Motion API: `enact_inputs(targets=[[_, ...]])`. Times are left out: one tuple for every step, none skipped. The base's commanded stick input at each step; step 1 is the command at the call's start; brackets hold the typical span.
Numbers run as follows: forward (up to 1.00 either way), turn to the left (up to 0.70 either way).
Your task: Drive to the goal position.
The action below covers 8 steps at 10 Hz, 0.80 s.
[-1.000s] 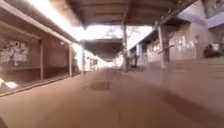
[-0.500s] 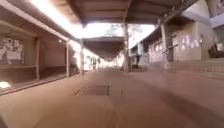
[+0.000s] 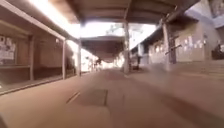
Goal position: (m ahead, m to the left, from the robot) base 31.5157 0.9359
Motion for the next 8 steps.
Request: enact_inputs(targets=[[0.85, 0.00], [0.85, 0.00], [0.85, 0.00], [0.85, 0.00], [0.85, 0.00], [0.85, 0.00], [0.85, 0.00], [0.85, 0.00]])
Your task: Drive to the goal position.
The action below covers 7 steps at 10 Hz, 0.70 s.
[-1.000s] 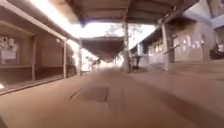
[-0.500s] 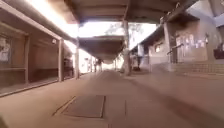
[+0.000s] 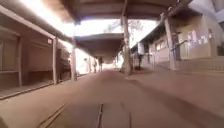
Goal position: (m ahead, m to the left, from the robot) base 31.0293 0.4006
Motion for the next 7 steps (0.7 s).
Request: enact_inputs(targets=[[0.85, 0.00], [0.85, 0.00], [0.85, 0.00], [0.85, 0.00], [0.85, 0.00], [0.85, 0.00], [0.85, 0.00]])
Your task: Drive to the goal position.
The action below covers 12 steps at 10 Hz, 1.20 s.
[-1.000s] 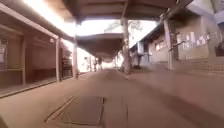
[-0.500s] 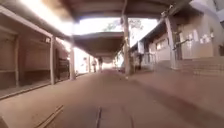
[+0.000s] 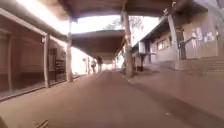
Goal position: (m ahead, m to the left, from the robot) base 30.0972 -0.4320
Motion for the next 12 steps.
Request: enact_inputs(targets=[[0.85, 0.00], [0.85, 0.32], [0.85, 0.25], [0.85, 0.18], [0.85, 0.11], [0.85, 0.05], [0.85, 0.00], [0.85, 0.00], [0.85, 0.00], [0.85, 0.00], [0.85, 0.00], [0.85, 0.00]])
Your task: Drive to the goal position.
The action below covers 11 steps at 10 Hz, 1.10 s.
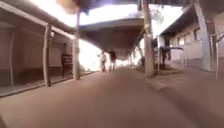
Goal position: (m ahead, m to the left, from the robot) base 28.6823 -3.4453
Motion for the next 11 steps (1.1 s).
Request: enact_inputs(targets=[[0.85, 0.00], [0.85, 0.00], [0.85, 0.00], [0.85, 0.00], [0.85, 0.00], [0.85, 0.00], [0.85, 0.00], [0.85, 0.00], [0.85, 0.00], [0.85, 0.00], [0.85, 0.00]])
